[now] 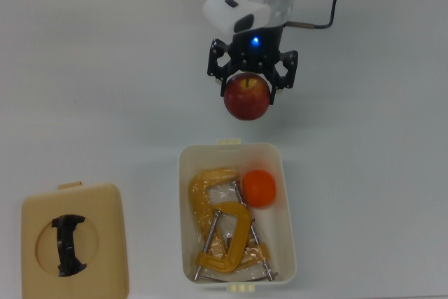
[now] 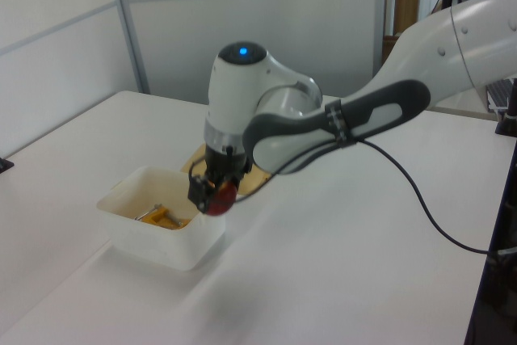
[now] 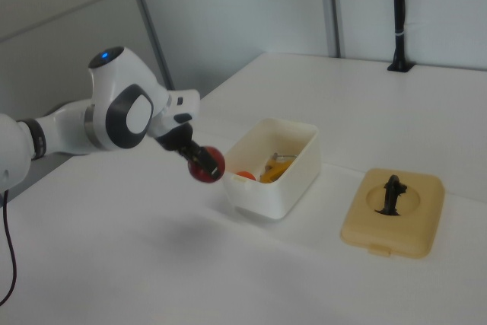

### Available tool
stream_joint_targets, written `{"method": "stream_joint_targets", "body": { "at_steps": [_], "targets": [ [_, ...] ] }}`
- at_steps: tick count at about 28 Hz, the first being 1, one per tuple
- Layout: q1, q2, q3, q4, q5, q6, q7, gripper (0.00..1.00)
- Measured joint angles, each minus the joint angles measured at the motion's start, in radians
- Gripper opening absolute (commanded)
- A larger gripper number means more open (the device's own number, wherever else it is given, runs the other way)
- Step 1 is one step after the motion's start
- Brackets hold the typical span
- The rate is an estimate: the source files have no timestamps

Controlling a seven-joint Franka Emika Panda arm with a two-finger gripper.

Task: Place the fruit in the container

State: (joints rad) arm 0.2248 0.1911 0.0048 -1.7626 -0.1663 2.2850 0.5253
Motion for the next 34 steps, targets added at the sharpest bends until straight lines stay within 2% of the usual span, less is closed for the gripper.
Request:
{"method": "stream_joint_targets", "body": {
  "at_steps": [5,9,10,11,12,13,20,23,28,30,32,34],
  "targets": [
    [-0.04,0.042,-0.005,0.085,0.009,0.0,0.096,0.0],
    [-0.058,0.13,-0.017,0.179,-0.005,0.001,0.158,0.0],
    [-0.061,0.151,-0.02,0.197,-0.011,0.004,0.169,0.03],
    [-0.063,0.171,-0.022,0.214,-0.018,0.012,0.18,0.38],
    [-0.064,0.196,-0.025,0.233,-0.027,0.03,0.197,0.82],
    [-0.064,0.211,-0.026,0.243,-0.034,0.043,0.208,1.0],
    [-0.061,0.274,-0.027,0.278,-0.137,0.085,0.336,1.0],
    [-0.06,0.274,-0.027,0.287,-0.151,0.085,0.349,1.0],
    [-0.06,0.26,-0.025,0.299,-0.151,0.079,0.336,1.0],
    [-0.059,0.25,-0.023,0.299,-0.14,0.03,0.29,1.0],
    [-0.058,0.239,-0.021,0.3,-0.099,-0.035,0.217,1.0],
    [-0.058,0.225,-0.021,0.3,-0.038,-0.103,0.116,1.0]
  ]
}}
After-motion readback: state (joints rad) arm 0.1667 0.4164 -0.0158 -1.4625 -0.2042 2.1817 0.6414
